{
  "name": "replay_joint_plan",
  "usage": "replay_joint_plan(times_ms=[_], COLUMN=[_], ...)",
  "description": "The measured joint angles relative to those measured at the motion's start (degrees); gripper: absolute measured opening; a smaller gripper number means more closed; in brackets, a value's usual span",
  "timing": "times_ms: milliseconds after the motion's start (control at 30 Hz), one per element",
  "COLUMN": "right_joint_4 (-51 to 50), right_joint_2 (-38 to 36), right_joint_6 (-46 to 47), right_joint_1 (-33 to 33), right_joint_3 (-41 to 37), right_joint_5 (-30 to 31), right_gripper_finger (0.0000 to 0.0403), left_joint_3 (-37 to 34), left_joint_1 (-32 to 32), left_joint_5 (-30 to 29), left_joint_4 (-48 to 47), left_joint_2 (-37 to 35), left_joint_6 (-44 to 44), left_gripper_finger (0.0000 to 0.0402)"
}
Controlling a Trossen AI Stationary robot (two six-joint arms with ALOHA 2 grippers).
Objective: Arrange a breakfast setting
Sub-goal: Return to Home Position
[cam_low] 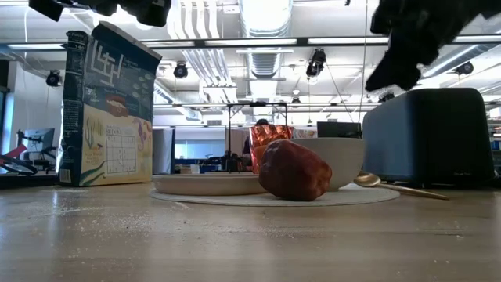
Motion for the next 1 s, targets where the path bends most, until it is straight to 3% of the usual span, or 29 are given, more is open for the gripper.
replay_joint_plan(times_ms=[533,1000], right_joint_4=[35.99,45.04], right_joint_2=[-8.77,-11.87], right_joint_6=[-1.88,-1.88], right_joint_1=[0.00,0.04], right_joint_3=[-25.25,-32.43], right_joint_5=[-1.87,-2.16], right_gripper_finger=[0.0068,0.0068], left_joint_3=[-0.01,-0.01], left_joint_1=[0.00,0.00], left_joint_5=[0.00,0.00], left_joint_4=[0.00,-0.03], left_joint_2=[0.00,0.00], left_joint_6=[-0.61,-0.83], left_gripper_finger=[0.0125,0.0125])
